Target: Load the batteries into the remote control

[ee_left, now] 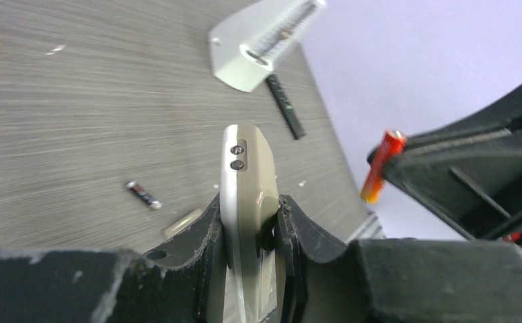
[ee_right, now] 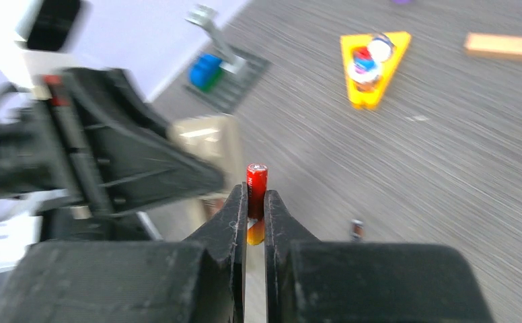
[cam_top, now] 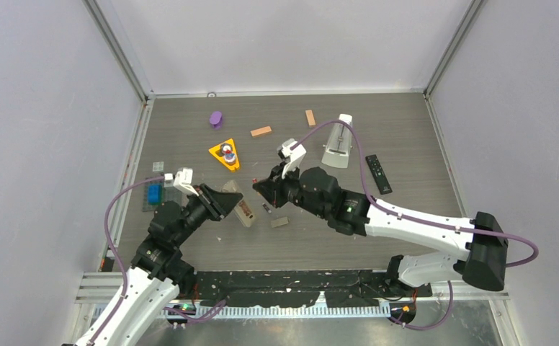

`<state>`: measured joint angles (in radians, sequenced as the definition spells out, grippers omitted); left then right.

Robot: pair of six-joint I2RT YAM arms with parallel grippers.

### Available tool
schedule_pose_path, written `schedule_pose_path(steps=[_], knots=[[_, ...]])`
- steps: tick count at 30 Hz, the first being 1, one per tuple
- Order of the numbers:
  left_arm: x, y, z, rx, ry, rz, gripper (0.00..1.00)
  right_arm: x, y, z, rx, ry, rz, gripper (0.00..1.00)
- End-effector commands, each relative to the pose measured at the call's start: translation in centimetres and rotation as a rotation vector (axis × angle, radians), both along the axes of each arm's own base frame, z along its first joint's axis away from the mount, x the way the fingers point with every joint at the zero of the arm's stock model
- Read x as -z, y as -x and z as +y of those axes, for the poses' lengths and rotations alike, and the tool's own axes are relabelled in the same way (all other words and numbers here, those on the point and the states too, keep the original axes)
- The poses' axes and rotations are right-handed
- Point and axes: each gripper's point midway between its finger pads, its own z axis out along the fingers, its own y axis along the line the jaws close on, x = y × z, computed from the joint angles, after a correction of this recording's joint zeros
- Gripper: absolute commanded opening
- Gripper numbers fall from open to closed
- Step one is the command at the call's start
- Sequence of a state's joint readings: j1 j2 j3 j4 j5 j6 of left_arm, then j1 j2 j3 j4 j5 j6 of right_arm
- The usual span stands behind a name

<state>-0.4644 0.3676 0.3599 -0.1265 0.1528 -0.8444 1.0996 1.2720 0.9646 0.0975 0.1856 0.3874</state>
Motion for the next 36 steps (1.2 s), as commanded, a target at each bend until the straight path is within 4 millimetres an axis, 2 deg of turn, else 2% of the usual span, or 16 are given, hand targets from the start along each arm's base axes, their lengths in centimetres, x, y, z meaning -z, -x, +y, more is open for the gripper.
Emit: schedule_pose_path(steps=[1,6,13,18,36], knots=[[-5.2,1.5,-2.0,0.128,0.191,-0.11,0.0,-4.2,2.8,1.3,-0.001,-0.151,-0.064,0.05],[-5.9,2.0,-2.3,0.137,0.272,-0.01,0.0,-5.0,4.0,1.5,0.026,-0.13,-0.13,0.06],[-6.1,2.7,-3.0,0.164,0.374,0.117,0.0,-4.3,4.4,1.4,0.032,-0.103,-0.158,0.06],[-6.8,3.0,-3.1,0.179,0.407,0.122,0.0,-3.4,4.5,1.6,0.022,-0.086,-0.16,0.06],[-7.0,2.5,-2.5,0.139,0.431,0.088,0.0,0.1,4.9,1.9,-0.012,0.007,-0.135,0.06]])
